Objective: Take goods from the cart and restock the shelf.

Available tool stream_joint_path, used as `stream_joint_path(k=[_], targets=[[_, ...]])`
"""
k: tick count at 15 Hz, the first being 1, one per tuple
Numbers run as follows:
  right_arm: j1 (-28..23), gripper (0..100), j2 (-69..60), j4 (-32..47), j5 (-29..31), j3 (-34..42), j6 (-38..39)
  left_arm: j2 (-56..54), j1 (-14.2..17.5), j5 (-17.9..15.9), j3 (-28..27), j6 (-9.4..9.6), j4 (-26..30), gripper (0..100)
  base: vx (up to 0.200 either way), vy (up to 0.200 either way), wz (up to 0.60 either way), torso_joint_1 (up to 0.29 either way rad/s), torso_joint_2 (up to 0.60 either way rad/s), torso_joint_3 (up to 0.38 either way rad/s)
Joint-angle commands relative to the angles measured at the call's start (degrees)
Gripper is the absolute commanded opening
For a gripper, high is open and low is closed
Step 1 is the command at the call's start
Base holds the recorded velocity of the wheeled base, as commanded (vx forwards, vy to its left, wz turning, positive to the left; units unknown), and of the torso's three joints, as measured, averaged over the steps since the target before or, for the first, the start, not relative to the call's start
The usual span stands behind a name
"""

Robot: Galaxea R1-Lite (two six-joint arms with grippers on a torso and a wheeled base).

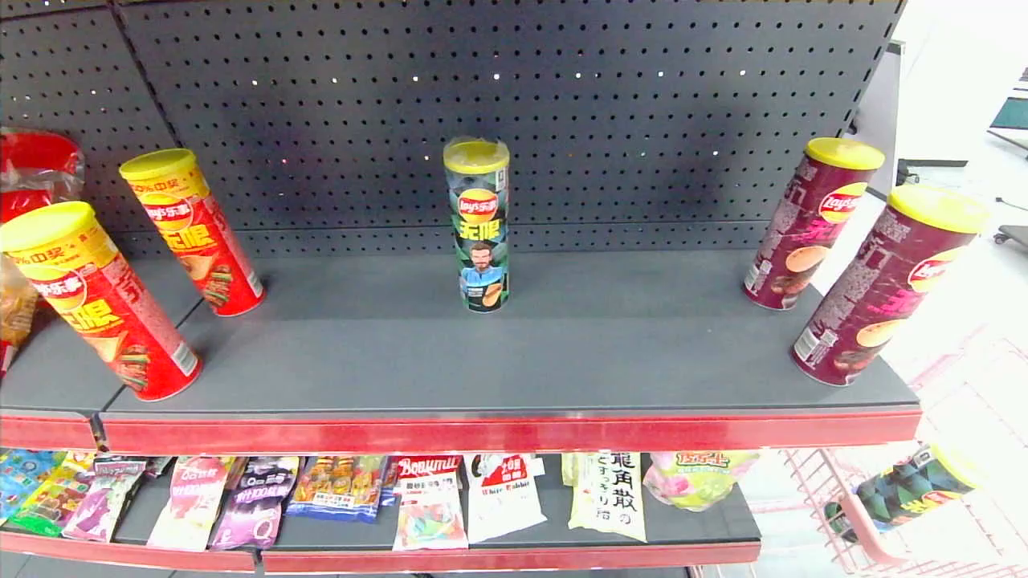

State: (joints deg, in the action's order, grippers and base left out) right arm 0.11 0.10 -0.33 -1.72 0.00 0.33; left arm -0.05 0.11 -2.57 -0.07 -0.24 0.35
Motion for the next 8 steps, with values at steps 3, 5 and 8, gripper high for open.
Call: stream_joint_path(k=[3,5,8], targets=[[0.07,100,-0.01,-0.02,-0.39,0.00,0.02,0.05,0.07,0.02,-0.01,-0.02,0.00,100,0.000,-0.200,0.00,0.004,0.00,0.007],[0.07,100,-0.01,-0.02,-0.48,0.00,0.02,0.05,0.07,0.02,-0.01,-0.02,-0.09,100,0.000,-0.200,0.00,0.002,0.00,0.000],[0.07,100,-0.01,-0.02,-0.48,0.00,0.02,0.05,0.07,0.02,-0.01,-0.02,-0.09,100,0.000,-0.200,0.00,0.002,0.00,0.002]])
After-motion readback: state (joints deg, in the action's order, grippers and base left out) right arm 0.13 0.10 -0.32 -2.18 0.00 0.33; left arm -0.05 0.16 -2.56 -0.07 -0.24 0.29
